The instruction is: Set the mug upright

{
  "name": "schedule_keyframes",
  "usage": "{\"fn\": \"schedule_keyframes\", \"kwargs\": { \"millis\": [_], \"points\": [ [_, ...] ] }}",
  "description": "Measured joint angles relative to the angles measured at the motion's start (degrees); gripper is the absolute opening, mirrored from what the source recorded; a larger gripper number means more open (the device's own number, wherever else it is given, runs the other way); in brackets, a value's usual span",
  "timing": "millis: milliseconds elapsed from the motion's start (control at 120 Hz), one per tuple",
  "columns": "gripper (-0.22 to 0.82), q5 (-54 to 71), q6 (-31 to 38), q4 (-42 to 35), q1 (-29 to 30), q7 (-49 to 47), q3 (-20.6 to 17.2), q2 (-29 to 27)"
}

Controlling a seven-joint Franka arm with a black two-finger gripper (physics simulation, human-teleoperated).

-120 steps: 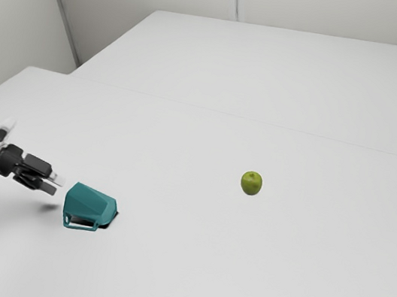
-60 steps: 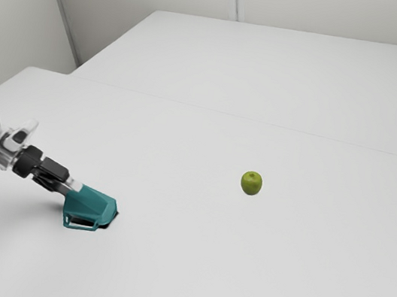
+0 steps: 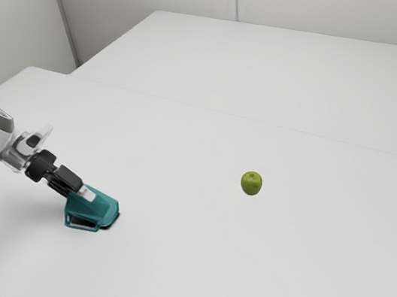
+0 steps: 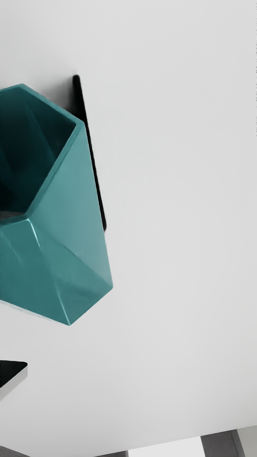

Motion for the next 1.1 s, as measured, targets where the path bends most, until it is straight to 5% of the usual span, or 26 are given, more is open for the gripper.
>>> {"fn": "schedule_keyframes", "kwargs": {
  "millis": [150, 475, 1100],
  "points": [
    [0.03, 0.00, 0.31, 0.01, 0.15, 0.06, -0.01, -0.20],
    [-0.14, 0.11, 0.80, 0.01, 0.03, 0.01, -0.02, -3.10],
    [-0.18, 10.67, 2.26, 0.56, -5.73, -6.19, -0.28, -15.62]
  ]
}}
